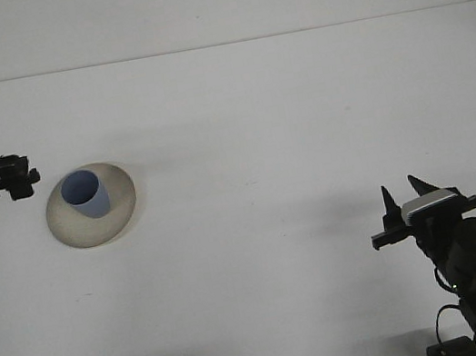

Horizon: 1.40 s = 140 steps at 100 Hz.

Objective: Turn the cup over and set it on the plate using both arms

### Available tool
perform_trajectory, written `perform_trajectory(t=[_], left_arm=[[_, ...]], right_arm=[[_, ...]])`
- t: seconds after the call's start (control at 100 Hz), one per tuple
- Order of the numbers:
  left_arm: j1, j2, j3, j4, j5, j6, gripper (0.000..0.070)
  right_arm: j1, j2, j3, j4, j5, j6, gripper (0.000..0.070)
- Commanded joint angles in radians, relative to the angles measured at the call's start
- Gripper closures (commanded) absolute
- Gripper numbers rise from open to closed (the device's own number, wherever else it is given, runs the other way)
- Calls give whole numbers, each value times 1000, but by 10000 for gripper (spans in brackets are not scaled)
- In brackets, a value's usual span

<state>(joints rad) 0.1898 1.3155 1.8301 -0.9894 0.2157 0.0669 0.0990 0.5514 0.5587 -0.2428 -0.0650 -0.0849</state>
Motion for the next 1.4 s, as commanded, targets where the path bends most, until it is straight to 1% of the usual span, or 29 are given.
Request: perform_trajectory(t=[0.0,0.06,0.1,0.13,0.19,0.2,0.22,0.42,0.5,0.57,0.66,0.76,1.39], left_arm=[[5,-42,-25,7,7,-8,434],[5,-111,-109,63,7,-8,485],[5,-160,-187,116,7,-5,542],[4,-198,-255,164,7,1,591],[2,-275,-412,286,9,8,687],[0,-288,-439,306,11,8,697],[-3,-314,-496,353,16,9,688],[-34,-565,-1037,848,25,8,687],[-33,-646,-1182,1014,24,-15,688],[-33,-692,-1250,1100,16,-37,688],[-33,-718,-1259,1106,11,-61,688],[-33,-738,-1259,1107,11,-66,688],[-33,-848,-1259,1102,11,-64,688]], right_arm=[[-10,-17,5,12,26,22,361],[-23,-40,0,22,37,55,379],[-32,-56,-5,30,37,80,421],[-39,-69,-11,39,37,94,484],[-50,-93,-24,59,37,105,639],[-51,-96,-26,63,37,106,664],[-54,-103,-31,72,37,109,700],[-81,-125,-43,148,47,126,700],[-84,-125,-43,193,47,140,700],[-84,-125,-43,216,47,141,700],[-84,-126,-43,228,43,141,700],[-83,-127,-43,234,39,141,700],[-83,-127,-43,243,40,141,700]])
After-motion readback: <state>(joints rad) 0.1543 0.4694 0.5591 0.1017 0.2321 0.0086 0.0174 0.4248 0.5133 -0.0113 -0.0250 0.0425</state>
